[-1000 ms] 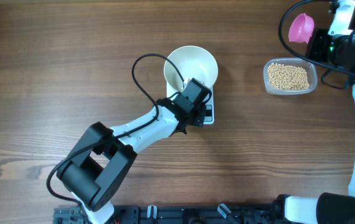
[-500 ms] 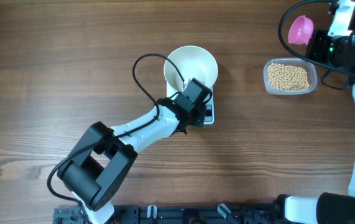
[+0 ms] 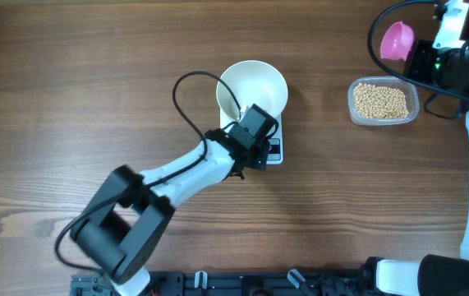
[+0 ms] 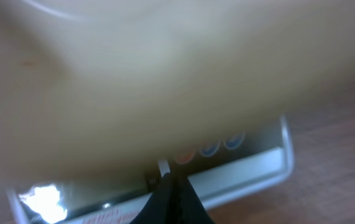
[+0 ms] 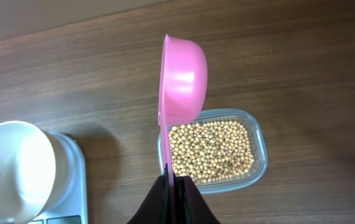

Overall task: Scoop item into bowl and weigh 150g on scale
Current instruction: 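Open the left gripper and withdraw it left away from the bowl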

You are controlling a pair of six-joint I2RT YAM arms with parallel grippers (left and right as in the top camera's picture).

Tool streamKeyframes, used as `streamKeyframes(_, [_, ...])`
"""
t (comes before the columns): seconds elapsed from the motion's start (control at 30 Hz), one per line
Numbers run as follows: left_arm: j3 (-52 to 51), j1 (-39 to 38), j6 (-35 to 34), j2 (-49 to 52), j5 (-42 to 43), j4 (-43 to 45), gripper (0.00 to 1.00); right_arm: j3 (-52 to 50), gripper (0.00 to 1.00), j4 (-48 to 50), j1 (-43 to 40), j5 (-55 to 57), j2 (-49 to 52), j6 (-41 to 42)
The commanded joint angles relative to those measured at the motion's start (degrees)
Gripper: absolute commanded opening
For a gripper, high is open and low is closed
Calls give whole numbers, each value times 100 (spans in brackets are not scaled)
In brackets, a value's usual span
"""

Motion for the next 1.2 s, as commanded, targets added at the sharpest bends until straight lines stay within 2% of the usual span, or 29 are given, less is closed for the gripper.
streamKeyframes(0.0, [-15, 17, -33, -1161, -76, -33, 4, 85, 4, -4, -24, -391, -42, -15])
streamKeyframes(0.1, [-15, 17, -31, -1884, -81, -160, 6, 85, 4, -24, -24, -476, -76, -17])
streamKeyframes(0.17, [-15, 35, 13, -2293, -116, -269, 17, 85, 4, -81, -24, -476, -85, -17])
streamKeyframes(0.27, [-15, 166, 13, -2796, -586, -560, 25, 85, 4, -229, -24, -476, -83, -31])
streamKeyframes(0.3, [-15, 273, 13, -2977, -890, -734, 31, 85, 4, -286, -24, -476, -83, -35])
streamKeyframes(0.33, [-15, 356, 13, -3077, -1091, -859, 42, 85, 4, -315, -24, -476, -83, -35])
streamKeyframes(0.37, [-15, 483, 13, -3198, -1355, -1034, 47, 85, 4, -348, -24, -481, -83, -33])
streamKeyframes(0.47, [-15, 1010, 15, -3438, -1899, -1587, 52, 85, 4, -444, -24, -481, -83, -37])
streamKeyframes(0.53, [-15, 1405, 15, -3504, -1919, -1873, 68, 85, 4, -479, -24, -483, -83, -39])
streamKeyframes(0.57, [-15, 1864, 13, -3515, -1919, -2184, 83, 85, 4, -481, -24, -662, -83, -168])
streamKeyframes(0.63, [-17, 2302, 11, -3499, -1919, -2439, 100, 85, 4, -452, -24, -1012, -83, -337])
streamKeyframes(0.83, [-17, 3200, 9, -3432, -1919, -2632, 100, 85, 4, -308, -24, -1397, -83, -339])
streamKeyframes(1.03, [-17, 3399, 9, -3427, -1919, -2629, 100, 85, 4, -345, -24, -1427, -83, -483])
streamKeyframes(1.17, [-17, 3399, 9, -3427, -1919, -2629, 100, 85, 4, -109, -24, -1867, -76, -636])
